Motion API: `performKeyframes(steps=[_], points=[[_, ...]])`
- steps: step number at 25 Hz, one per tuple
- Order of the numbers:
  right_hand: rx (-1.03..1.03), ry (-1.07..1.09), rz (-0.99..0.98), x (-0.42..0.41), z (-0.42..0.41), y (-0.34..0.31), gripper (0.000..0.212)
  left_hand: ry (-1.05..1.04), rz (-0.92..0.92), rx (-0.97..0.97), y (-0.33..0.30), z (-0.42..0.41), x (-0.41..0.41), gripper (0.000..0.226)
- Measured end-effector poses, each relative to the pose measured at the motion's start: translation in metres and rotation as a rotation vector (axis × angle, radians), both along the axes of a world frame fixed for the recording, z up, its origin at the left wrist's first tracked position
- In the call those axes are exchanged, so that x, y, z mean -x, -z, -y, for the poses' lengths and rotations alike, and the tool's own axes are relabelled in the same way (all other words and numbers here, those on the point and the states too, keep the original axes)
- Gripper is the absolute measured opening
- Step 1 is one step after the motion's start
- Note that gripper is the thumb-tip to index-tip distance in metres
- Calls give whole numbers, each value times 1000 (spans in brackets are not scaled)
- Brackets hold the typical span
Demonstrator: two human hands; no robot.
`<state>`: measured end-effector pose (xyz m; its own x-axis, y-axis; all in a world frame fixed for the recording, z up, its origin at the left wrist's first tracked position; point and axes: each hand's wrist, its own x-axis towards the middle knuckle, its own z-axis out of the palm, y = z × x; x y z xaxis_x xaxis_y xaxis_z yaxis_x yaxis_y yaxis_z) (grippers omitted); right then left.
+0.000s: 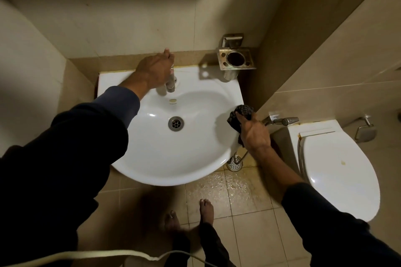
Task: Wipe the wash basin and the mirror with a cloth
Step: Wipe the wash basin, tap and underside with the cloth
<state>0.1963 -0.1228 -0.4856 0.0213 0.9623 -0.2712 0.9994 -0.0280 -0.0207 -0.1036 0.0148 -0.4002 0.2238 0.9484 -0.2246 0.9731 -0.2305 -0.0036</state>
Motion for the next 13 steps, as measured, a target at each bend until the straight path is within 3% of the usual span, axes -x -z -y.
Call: performKeyframes(steps=[3,7,13], points=[[36,-10,14,5,47,-8,62,5,6,0,0,0,1,57],[125,-84,-55,31,114,-12,89,9,12,-8,0,2,2,56],[252,-213,-149,102,157,-9,98,-46,3,-39,0,17,-8,64]])
